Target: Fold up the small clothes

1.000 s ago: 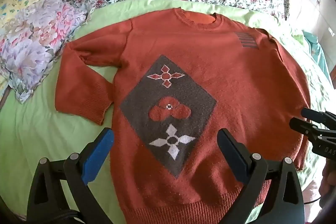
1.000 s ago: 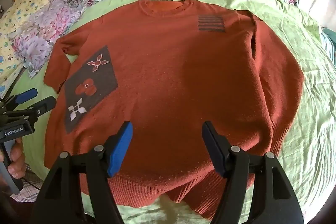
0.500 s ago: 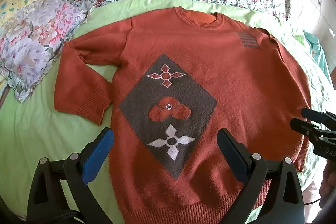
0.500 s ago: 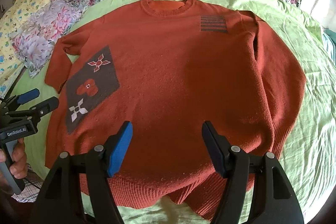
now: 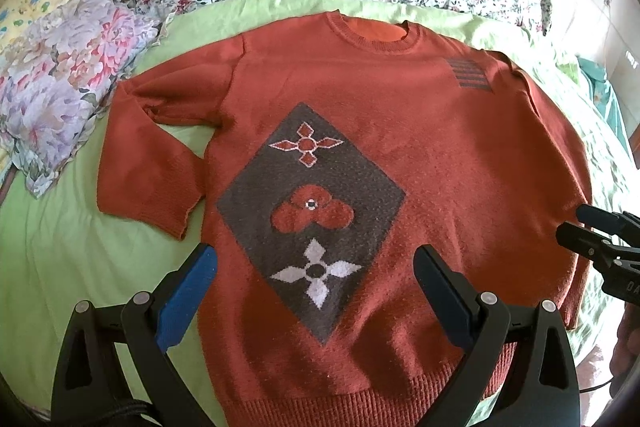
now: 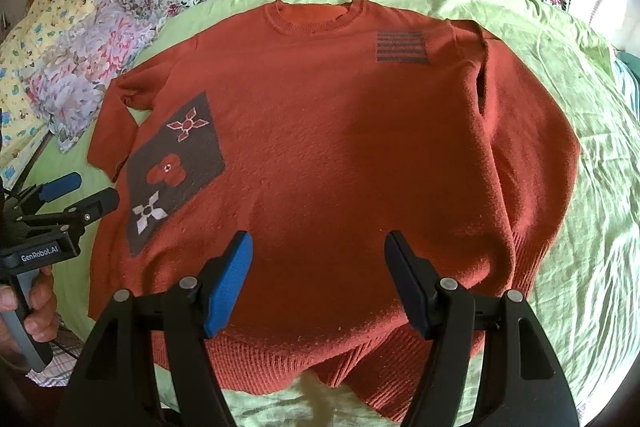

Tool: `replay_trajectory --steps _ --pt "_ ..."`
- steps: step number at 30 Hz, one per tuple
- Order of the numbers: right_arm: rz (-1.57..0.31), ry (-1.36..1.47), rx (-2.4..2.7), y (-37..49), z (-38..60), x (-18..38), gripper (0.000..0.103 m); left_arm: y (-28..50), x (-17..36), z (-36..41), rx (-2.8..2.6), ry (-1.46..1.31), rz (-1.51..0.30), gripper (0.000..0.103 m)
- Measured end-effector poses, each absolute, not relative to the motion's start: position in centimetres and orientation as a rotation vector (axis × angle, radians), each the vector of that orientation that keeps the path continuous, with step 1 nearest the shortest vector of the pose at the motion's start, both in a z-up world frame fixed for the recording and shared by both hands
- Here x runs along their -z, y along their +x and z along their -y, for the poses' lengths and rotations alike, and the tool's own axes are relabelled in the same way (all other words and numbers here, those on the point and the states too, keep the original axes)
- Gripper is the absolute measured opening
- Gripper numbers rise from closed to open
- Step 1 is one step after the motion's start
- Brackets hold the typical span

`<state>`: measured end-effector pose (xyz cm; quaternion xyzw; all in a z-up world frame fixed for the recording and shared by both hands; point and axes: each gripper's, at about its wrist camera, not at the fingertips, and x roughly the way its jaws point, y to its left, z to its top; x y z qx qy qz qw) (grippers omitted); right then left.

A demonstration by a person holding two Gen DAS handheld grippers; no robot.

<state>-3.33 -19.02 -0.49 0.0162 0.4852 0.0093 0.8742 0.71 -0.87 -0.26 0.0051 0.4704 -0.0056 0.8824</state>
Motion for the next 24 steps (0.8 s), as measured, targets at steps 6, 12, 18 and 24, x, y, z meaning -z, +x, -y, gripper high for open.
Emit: replay_trajectory --steps 6,12,18,24 --pt "-1.017 0.035 -0.014 -3.39 19.26 0.54 0.069 0.88 0.29 1.06 0.022 0.008 -0.997 0.099" --pt "-1.015 0.038 -0.018 -3.29 19.32 0.54 0.069 1.05 0.37 1.03 0.028 0.0 -0.989 0.099" --pt "-1.023 0.051 -0.02 -3.27 19.3 0.57 0.069 1.23 0.43 1.31 0.035 0.008 -0.976 0.099" --pt "-1.04 0.09 -0.027 -2.84 19.54 0.45 0.069 1.63 0.58 1.41 0.045 0.008 -0.989 0.099"
